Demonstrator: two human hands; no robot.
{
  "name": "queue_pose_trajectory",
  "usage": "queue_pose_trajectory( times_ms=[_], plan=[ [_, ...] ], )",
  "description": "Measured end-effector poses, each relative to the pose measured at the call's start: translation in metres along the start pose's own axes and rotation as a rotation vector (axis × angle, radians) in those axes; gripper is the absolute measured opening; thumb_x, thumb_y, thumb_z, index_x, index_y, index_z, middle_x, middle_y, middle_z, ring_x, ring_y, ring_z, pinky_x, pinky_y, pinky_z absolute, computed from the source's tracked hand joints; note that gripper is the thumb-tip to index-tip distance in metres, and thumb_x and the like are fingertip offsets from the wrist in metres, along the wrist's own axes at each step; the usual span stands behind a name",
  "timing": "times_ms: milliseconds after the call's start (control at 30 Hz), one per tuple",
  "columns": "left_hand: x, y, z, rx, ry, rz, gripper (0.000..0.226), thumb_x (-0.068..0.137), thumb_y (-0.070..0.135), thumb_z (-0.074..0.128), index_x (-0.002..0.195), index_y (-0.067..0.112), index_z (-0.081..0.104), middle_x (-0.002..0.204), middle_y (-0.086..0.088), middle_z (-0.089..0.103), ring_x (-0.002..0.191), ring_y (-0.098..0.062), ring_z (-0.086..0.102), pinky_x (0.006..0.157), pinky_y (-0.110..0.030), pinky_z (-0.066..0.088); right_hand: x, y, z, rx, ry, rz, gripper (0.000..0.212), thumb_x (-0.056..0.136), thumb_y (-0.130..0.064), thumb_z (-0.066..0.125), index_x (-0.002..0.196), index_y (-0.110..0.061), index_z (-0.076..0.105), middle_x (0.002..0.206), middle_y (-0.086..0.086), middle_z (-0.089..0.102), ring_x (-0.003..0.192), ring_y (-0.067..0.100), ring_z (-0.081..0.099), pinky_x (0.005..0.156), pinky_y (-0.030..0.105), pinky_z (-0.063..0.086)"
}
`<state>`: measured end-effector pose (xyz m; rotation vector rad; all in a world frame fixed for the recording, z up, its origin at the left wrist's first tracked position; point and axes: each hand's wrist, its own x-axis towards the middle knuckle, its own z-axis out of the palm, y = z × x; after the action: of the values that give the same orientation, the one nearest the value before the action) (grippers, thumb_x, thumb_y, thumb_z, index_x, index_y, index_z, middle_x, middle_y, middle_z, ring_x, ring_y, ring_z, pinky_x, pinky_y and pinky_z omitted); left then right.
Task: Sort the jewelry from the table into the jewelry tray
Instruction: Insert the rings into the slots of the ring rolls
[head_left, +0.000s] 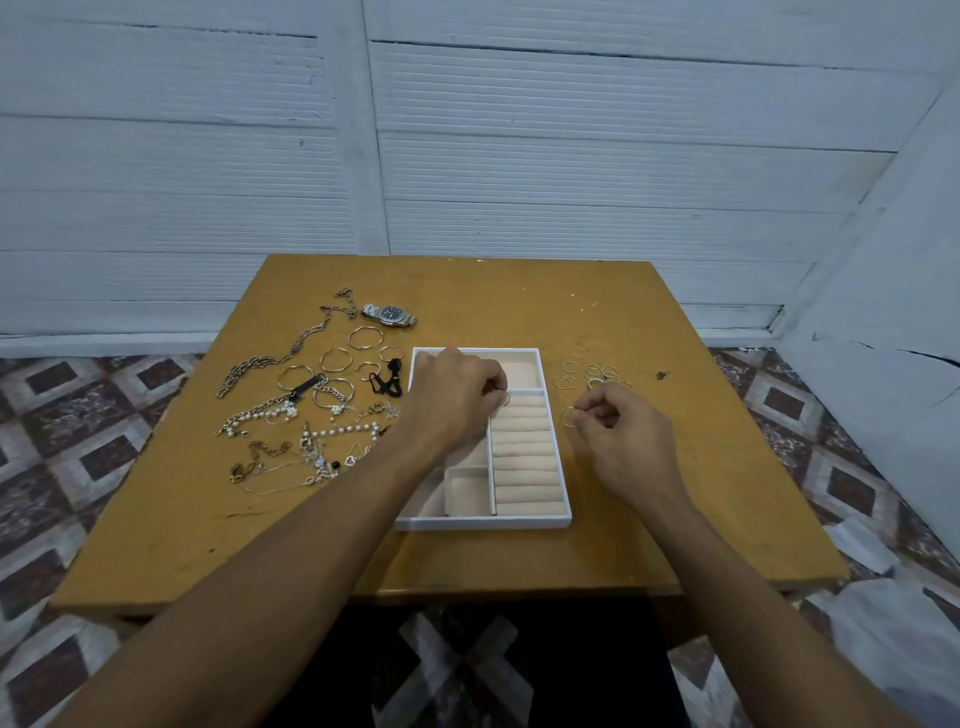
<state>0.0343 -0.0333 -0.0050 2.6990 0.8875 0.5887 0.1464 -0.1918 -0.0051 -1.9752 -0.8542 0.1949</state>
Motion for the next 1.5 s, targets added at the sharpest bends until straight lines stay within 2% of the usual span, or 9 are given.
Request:
queue_pose_trajectory(
  times_ms=[200, 400, 600, 733, 933, 1067, 1267, 1400, 1500],
  plan=[
    [0.004, -0.002, 0.001, 0.05, -0.014, 0.061, 0.014, 0.088, 0.036, 0.061, 0.091, 0.03, 0.072, 0.089, 0.008, 0.071, 0.097, -0.016, 0.056, 0.077, -0.033, 0.027, 0.005, -0.003, 0.002, -0.023, -0.013, -0.004, 0.009, 0.085, -0.014, 0.068, 0.079, -0.018, 0.065, 0.071, -0.005, 0.061, 0.065, 0.004, 0.053, 0.054, 0.006, 0.039],
    [0.002, -0.009, 0.001, 0.021, -0.003, 0.148, 0.015, 0.088, 0.031, 0.065, 0.098, 0.028, 0.076, 0.089, 0.005, 0.074, 0.096, -0.019, 0.053, 0.078, -0.036, 0.043, 0.011, -0.002, 0.002, -0.017, -0.03, 0.003, 0.007, 0.085, -0.013, 0.067, 0.079, -0.014, 0.065, 0.068, -0.006, 0.058, 0.06, 0.002, 0.05, 0.054, 0.006, 0.038],
    [-0.003, -0.016, 0.0, 0.026, 0.051, 0.27, 0.012, 0.083, 0.022, 0.07, 0.093, 0.024, 0.077, 0.086, 0.004, 0.074, 0.089, -0.024, 0.056, 0.07, -0.033, 0.038, 0.017, 0.0, 0.01, -0.071, -0.063, -0.028, 0.007, 0.086, -0.015, 0.066, 0.08, -0.018, 0.066, 0.072, -0.008, 0.061, 0.067, 0.004, 0.053, 0.055, 0.01, 0.039],
    [-0.006, -0.02, 0.001, 0.07, 0.077, 0.345, 0.016, 0.074, 0.015, 0.077, 0.086, 0.025, 0.078, 0.081, 0.007, 0.073, 0.079, -0.025, 0.057, 0.063, -0.034, 0.039, 0.019, -0.001, 0.016, -0.086, -0.082, -0.046, 0.008, 0.084, -0.018, 0.066, 0.078, -0.022, 0.064, 0.072, -0.009, 0.062, 0.067, 0.005, 0.055, 0.06, 0.025, 0.047],
    [-0.01, -0.016, 0.0, 0.195, 0.025, 0.375, 0.03, 0.064, 0.014, 0.084, 0.089, 0.028, 0.077, 0.084, 0.009, 0.069, 0.083, -0.022, 0.056, 0.064, -0.03, 0.03, 0.022, 0.001, 0.019, -0.116, -0.106, -0.071, 0.008, 0.084, -0.017, 0.065, 0.078, -0.022, 0.064, 0.072, -0.009, 0.063, 0.068, 0.005, 0.057, 0.063, 0.029, 0.051],
    [-0.01, -0.014, -0.001, 0.171, 0.004, 0.343, 0.031, 0.066, 0.01, 0.081, 0.092, 0.026, 0.077, 0.084, 0.006, 0.066, 0.085, -0.025, 0.055, 0.066, -0.031, 0.029, 0.024, 0.001, 0.021, -0.135, -0.116, -0.097, 0.007, 0.085, -0.017, 0.063, 0.08, -0.022, 0.064, 0.074, -0.009, 0.064, 0.071, 0.007, 0.059, 0.066, 0.034, 0.053],
    [-0.014, -0.016, -0.002, 0.117, -0.005, 0.293, 0.032, 0.076, 0.006, 0.072, 0.104, 0.021, 0.074, 0.092, 0.001, 0.067, 0.092, -0.027, 0.054, 0.071, -0.038, 0.039, 0.03, -0.002, 0.025, -0.227, -0.136, -0.198, 0.005, 0.088, -0.02, 0.061, 0.086, -0.021, 0.066, 0.079, -0.01, 0.065, 0.07, 0.007, 0.057, 0.064, 0.036, 0.052],
    [-0.019, -0.02, -0.002, 0.044, -0.006, 0.234, 0.025, 0.088, 0.017, 0.057, 0.109, 0.02, 0.072, 0.1, 0.0, 0.068, 0.096, -0.026, 0.055, 0.076, -0.039, 0.041, 0.034, 0.0, 0.03, -0.3, -0.157, -0.243, 0.007, 0.088, -0.022, 0.059, 0.087, -0.024, 0.065, 0.081, -0.011, 0.065, 0.073, 0.012, 0.057, 0.065, 0.037, 0.051],
    [-0.023, -0.021, -0.004, 0.011, 0.001, 0.188, 0.034, 0.086, 0.03, 0.046, 0.107, 0.02, 0.071, 0.101, -0.001, 0.068, 0.094, -0.026, 0.058, 0.078, -0.04, 0.044, 0.036, -0.001, 0.033, -0.359, -0.175, -0.297, 0.007, 0.088, -0.022, 0.058, 0.086, -0.023, 0.064, 0.082, -0.009, 0.065, 0.075, 0.015, 0.057, 0.065, 0.037, 0.05]
  ],
)
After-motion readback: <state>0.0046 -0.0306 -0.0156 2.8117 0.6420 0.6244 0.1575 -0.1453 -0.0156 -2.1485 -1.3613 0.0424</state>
